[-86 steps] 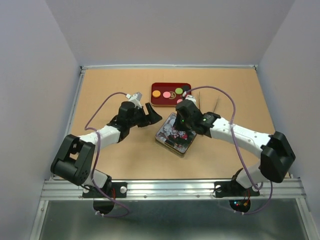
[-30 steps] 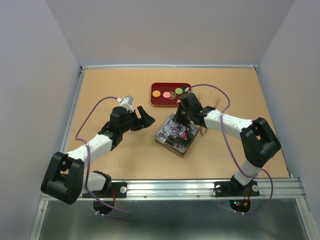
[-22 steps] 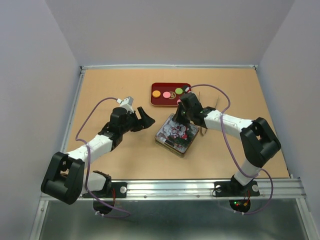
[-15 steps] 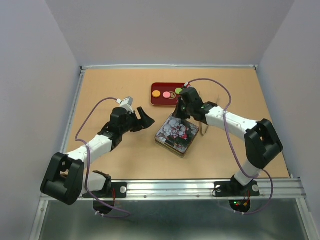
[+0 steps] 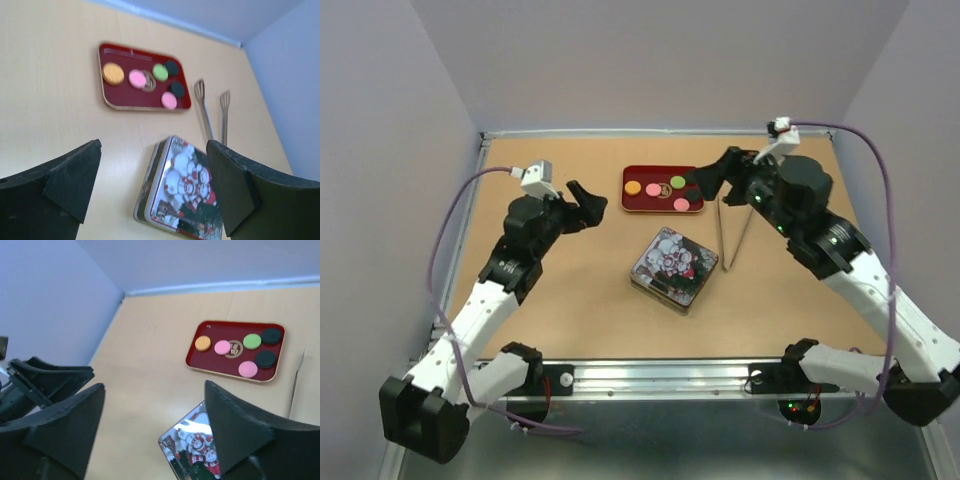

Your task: Pack the cookies

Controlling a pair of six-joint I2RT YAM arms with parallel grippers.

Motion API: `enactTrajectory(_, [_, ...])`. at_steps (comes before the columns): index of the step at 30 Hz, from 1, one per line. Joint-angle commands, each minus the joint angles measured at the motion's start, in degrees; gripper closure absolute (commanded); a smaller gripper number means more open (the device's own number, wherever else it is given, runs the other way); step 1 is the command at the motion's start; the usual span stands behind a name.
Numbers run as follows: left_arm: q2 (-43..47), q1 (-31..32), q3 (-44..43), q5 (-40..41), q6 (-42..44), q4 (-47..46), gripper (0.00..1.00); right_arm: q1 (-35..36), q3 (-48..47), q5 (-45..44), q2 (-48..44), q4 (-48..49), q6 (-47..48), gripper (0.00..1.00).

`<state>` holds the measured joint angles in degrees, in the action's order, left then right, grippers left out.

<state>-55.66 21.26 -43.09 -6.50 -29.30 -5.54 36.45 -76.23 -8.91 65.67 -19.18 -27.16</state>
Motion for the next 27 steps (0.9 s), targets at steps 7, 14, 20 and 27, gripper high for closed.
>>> enactTrajectory(7, [34.3,-0.3,17.9,24.5,10.6,-18.4,0.01,0.2,24.6,-15.6,-27.8,-1.8,-5.5,0.00])
enactTrajectory(14, [46.4,-0.3,25.7,40.9,17.6,-18.2,0.01,0.1,32.2,-15.3,-36.7,-1.6,-6.2,0.00])
enactTrajectory(20, [47.1,-0.3,27.8,53.4,20.2,-16.6,0.01,0.2,31.8,-15.3,-39.4,-1.7,-3.8,0.00])
enactTrajectory(27, [42.0,-0.3,27.4,58.7,15.9,-13.6,0.01,0.1,31.7,-12.1,-38.9,-2.1,-2.9,0.00])
